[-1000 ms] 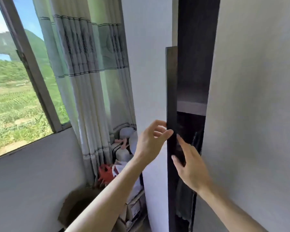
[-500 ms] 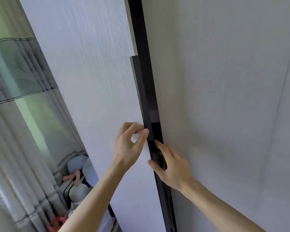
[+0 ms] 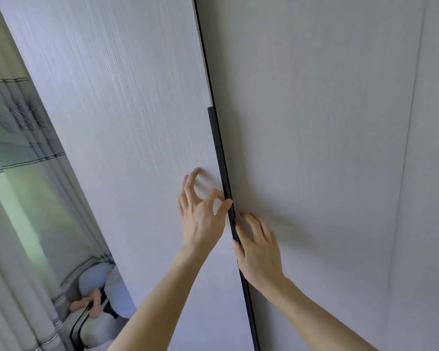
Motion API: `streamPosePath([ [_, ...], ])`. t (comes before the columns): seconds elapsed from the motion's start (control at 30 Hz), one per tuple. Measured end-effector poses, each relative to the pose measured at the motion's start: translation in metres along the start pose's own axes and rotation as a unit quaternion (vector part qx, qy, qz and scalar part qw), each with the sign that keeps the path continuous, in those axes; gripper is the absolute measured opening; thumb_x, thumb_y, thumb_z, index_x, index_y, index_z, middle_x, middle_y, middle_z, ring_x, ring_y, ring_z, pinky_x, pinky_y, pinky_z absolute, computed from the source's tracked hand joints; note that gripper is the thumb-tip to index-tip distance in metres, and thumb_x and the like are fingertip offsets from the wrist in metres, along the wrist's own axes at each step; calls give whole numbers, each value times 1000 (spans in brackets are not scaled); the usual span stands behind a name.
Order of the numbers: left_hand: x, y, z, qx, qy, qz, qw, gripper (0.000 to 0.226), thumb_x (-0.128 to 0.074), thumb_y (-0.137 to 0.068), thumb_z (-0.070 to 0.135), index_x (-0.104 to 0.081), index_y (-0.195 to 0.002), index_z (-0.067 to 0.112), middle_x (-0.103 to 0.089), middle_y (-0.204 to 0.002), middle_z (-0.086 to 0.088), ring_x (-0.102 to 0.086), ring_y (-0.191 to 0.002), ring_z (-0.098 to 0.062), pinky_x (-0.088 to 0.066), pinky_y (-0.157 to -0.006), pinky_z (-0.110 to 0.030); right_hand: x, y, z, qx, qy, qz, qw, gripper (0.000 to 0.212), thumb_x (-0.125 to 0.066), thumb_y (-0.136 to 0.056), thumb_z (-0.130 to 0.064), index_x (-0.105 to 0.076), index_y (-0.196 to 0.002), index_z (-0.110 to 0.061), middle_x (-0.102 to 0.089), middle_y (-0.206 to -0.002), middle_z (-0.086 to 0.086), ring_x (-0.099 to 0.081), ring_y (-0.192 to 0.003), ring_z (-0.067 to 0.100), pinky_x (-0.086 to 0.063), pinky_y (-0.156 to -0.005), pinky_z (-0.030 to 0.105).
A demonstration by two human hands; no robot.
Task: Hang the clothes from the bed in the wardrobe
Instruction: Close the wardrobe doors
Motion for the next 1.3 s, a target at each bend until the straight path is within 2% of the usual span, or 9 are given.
streamPosePath([
  [0.17,-12,-12,-2,20,-9,-15,1000,9,-66,-92,39,-68,-89,31,-7,-160,10,-3,-150,-23,-20,-119,-45,-9,-15,10,16,37,10,999,46,-66,-88,-31,-59,-131,-17,-47,-146,4,-39,-138,24,-42,-106,38],
  [0.27,-16,-16,-2,22,-21,-18,999,10,-65,-93,40,-68,-91,31,-6,-160,9,-2,-150,-23,-23,-117,-49,-13,-19,19,54,50,16,997,43,-59,-93,-31,-59,-132,-12,-47,-148,7,-36,-143,25,-37,-111,45],
  [0.6,-27,-18,-10,17,-24,10,1000,10,-67,-91,39,-68,-91,29,-12,-161,3,-5,-150,-26,-27,-115,-51,-20,-21,26,80,50,64,993,40,-70,-90,-29,-65,-124,-9,-50,-144,11,-41,-140,28,-37,-111,50],
  [0.7,-26,-19,-10,19,-31,-2,999,13,-65,-92,41,-68,-93,29,-11,-162,2,-2,-151,-25,-25,-116,-50,-15,-24,25,94,48,53,993,45,-70,-88,-30,-64,-128,-10,-50,-144,9,-40,-140,28,-31,-116,45],
  [0.77,-21,-19,-11,12,-55,-19,998,16,-63,-92,45,-67,-99,31,-11,-162,1,-3,-151,-27,-23,-116,-52,-5,-27,29,111,35,46,992,43,-69,-88,-30,-65,-127,-13,-51,-145,8,-41,-139,28,-33,-114,47],
  [0.9,0,-42,-10,-42,-102,12,994,39,-55,-94,47,-53,-129,30,-16,-162,-1,-7,-152,-25,-9,-121,-56,32,-68,41,134,20,98,986,38,-63,-90,-28,-68,-126,-14,-50,-147,12,-42,-140,31,-39,-108,50],
  [1.03,11,-87,11,-75,-97,78,989,69,-47,-97,48,-23,-157,23,-3,-167,3,5,-154,-17,4,-123,-49,69,-141,39,146,49,142,978,46,-58,-93,-29,-60,-136,-13,-40,-155,12,-33,-147,29,-35,-110,55],
  [1.17,-6,-112,16,-67,-119,57,989,74,-36,-101,50,1,-160,25,11,-166,8,16,-151,-9,6,-123,-52,81,-187,44,133,127,156,971,58,-53,-96,-38,-44,-150,-18,-27,-162,8,-21,-152,25,-22,-118,56],
  [1.3,-24,-120,1,-90,-157,125,975,70,-27,-99,52,-7,-159,21,-2,-167,3,0,-154,-14,-6,-122,-57,72,-193,59,164,179,162,957,63,-45,-98,-47,-31,-156,-24,-20,-165,5,-18,-152,23,-18,-119,56],
])
Point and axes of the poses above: each hand's wrist, its own y-axis away from the middle knuckle, its own x-axis out of the back of the hand, z = x × y, the point moved 1 cm from there along -y, towards the middle knuckle
